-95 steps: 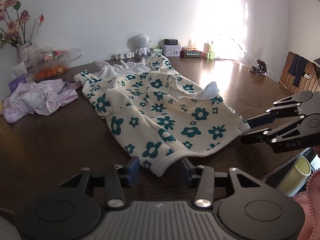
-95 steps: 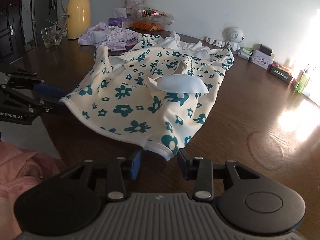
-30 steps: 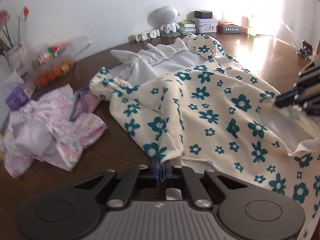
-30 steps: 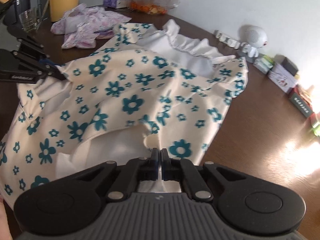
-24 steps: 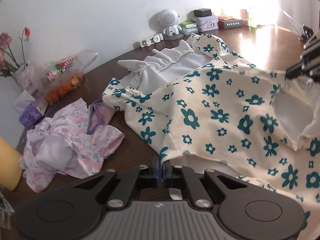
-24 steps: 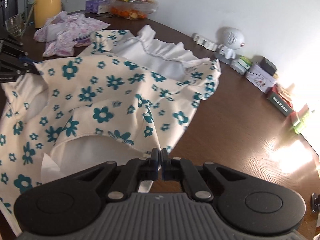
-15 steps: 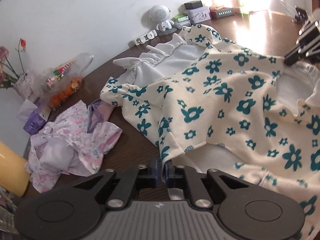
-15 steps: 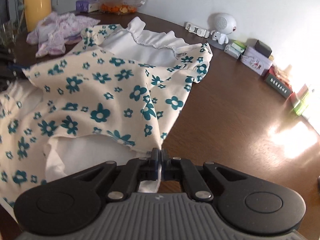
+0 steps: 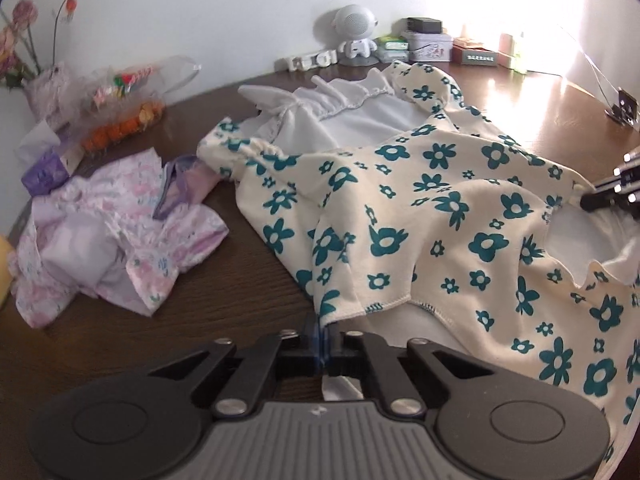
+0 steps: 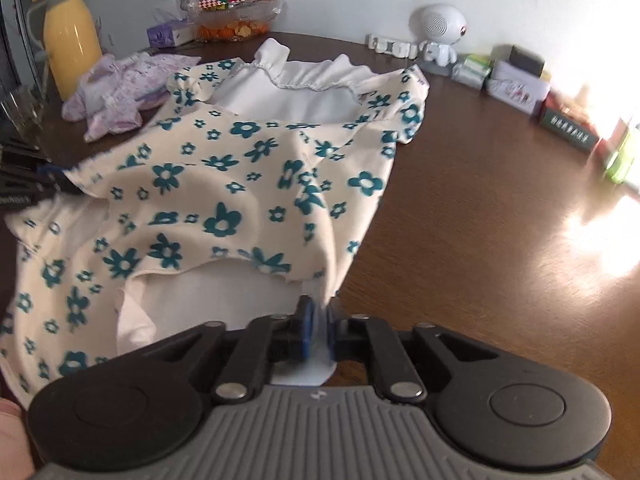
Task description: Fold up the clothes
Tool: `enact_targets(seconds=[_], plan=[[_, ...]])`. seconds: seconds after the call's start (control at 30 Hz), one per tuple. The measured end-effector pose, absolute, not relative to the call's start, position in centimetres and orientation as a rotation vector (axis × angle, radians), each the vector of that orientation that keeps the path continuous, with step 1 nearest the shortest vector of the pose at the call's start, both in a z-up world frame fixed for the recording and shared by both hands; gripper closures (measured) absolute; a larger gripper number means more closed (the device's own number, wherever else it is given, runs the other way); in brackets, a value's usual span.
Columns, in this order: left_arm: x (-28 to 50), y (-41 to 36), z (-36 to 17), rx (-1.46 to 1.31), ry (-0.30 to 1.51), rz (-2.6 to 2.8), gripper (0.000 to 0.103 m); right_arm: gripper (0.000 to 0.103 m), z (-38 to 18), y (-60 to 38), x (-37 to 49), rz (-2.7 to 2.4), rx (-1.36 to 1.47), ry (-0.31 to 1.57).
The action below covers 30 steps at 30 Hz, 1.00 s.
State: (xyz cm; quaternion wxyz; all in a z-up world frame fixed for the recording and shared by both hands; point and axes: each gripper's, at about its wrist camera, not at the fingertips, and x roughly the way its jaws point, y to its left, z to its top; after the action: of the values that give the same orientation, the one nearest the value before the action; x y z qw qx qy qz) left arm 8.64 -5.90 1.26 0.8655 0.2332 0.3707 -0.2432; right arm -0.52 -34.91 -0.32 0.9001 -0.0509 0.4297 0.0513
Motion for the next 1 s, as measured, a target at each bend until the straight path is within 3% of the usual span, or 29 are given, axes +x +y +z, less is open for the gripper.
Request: enact_targets(seconds=[0.1, 0.17, 0.23, 0.4, 0.53, 0.8, 0.9, 0.93, 0.97, 1.0], plan=[[7.5, -6.5, 1.6, 0.583, 0.704, -0.512, 0.102, 0.095, 0.1, -35.3, -0.3, 0.104, -0.128, 0.906], [7.0, -6.6, 1.9, 0.612, 0.678, -0.529, 0.101, 0.077, 1.1, -35.3, -0.1, 0.122, -0.126, 0.902], [6.5, -6.8, 2.2, 0.629, 0.656, -0.555, 0.097, 0.069, 3.4, -35.1, 0.2, 0.163, -0.123, 0.856], [5.9, -7.5, 2.2, 0.667, 0.637, -0.605, 0.093, 0.063, 8.6, -30.8, 5.1, 0.347, -0.206, 0.768], [6.5, -7.5, 1.5, 0.669, 0.653, -0.608, 0.093, 0.063, 8.6, -23.6, 12.2, 0.457, -0.326, 0.810], [7.9, -7.4, 0.7, 0.650, 0.671, -0.631, 0.093, 0.063, 3.5, -14.7, 23.5, 0.527, -0.428, 0.915], [8.1, -7.3, 0.7, 0.659, 0.664, -0.626, 0.099, 0.063, 2.9, -14.6, 24.9, 0.519, -0.387, 0.904], [7.9, -7.3, 0.7, 0.675, 0.652, -0.624, 0.101, 0.070, 2.9, -14.7, 25.2, 0.517, -0.361, 0.899], [7.7, -7.3, 0.7, 0.699, 0.634, -0.620, 0.102, 0.096, 3.0, -14.9, 25.4, 0.516, -0.336, 0.895], [7.4, -7.3, 0.8, 0.728, 0.613, -0.616, 0.102, 0.095, 3.1, -15.0, 25.7, 0.515, -0.310, 0.890]])
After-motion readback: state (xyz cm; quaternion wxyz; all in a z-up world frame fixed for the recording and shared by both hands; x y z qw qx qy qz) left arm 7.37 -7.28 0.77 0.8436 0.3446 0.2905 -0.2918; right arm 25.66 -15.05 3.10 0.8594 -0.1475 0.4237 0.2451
